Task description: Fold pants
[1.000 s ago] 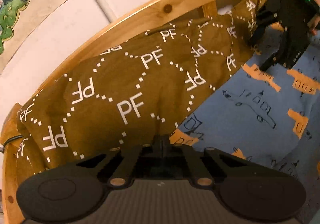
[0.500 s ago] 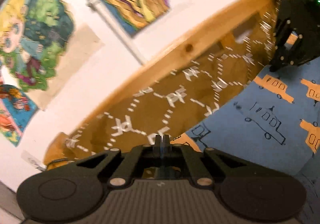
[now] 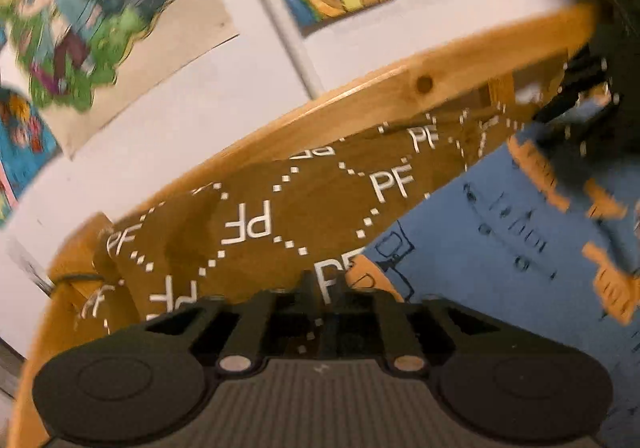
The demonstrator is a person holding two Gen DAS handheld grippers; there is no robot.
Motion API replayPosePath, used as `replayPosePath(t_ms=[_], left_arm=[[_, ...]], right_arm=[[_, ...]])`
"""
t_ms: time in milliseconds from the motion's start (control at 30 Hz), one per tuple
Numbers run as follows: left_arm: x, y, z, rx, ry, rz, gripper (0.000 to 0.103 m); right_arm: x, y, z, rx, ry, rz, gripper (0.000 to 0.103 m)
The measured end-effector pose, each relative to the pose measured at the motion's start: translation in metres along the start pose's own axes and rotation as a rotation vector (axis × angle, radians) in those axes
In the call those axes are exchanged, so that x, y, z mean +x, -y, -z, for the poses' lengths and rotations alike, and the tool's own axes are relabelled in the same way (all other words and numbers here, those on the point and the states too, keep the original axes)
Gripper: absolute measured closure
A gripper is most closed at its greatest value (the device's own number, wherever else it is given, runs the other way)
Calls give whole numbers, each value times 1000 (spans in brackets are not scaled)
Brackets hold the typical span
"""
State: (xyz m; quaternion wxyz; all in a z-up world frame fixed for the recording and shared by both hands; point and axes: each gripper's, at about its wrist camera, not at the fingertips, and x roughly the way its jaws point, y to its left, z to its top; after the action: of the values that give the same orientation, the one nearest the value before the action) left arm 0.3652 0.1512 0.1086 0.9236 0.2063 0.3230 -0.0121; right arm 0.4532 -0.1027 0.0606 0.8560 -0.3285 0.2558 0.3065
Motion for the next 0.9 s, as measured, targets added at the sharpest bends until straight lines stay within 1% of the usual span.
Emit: replayPosePath(t_ms=[33, 67, 133, 233, 333, 433, 500, 533, 567, 600, 633, 667, 700, 733, 767, 833, 900], left_arm=[[-3, -8, 0, -30, 19, 21, 42], [-6, -15, 0, -55, 38, 42, 34], [-7, -25, -3, -82, 51, 85, 34], [1, -27, -9, -45, 8, 110, 34], [6, -24, -9, 2, -32, 131, 42], [7, -21, -6, 26, -60, 177, 43], [6, -19, -6, 39, -77, 202, 49], [7, -19, -6, 37, -85, 208, 58], [8, -19, -6, 31, -98, 211, 76], [9, -18, -7, 21, -111, 206, 86], [11, -19, -8, 3, -128, 204, 91], [12, -20, -9, -21, -140, 211, 93], [14, -22, -10, -35, -146, 213, 96], [13, -21, -10, -41, -147, 213, 100], [12, -20, -10, -41, -143, 208, 101], [6, -17, -10, -26, -122, 180, 101], [-1, -15, -8, -12, -94, 154, 102]], right_arm=[[-5, 5, 1, 20, 17, -17, 59], [-11, 11, 1, 40, 39, -42, 53], [-21, 23, 0, 58, 70, -78, 51], [-16, 24, -13, 61, 80, -121, 50], [-9, 21, -24, 37, 65, -148, 51], [0, 8, -30, -17, 38, -185, 54], [5, 3, -34, -40, 11, -190, 55], [8, 2, -34, -41, -4, -188, 58], [11, 2, -35, -42, -23, -181, 63], [14, 1, -35, -44, -35, -173, 68], [15, 0, -35, -44, -40, -169, 80], [16, 0, -36, -40, -45, -173, 85], [16, -1, -36, -39, -49, -176, 88], [15, -4, -36, -44, -51, -181, 95], [14, -6, -35, -54, -54, -183, 101], [10, -14, -35, -83, -48, -167, 103], [2, -17, -32, -81, -20, -150, 103]])
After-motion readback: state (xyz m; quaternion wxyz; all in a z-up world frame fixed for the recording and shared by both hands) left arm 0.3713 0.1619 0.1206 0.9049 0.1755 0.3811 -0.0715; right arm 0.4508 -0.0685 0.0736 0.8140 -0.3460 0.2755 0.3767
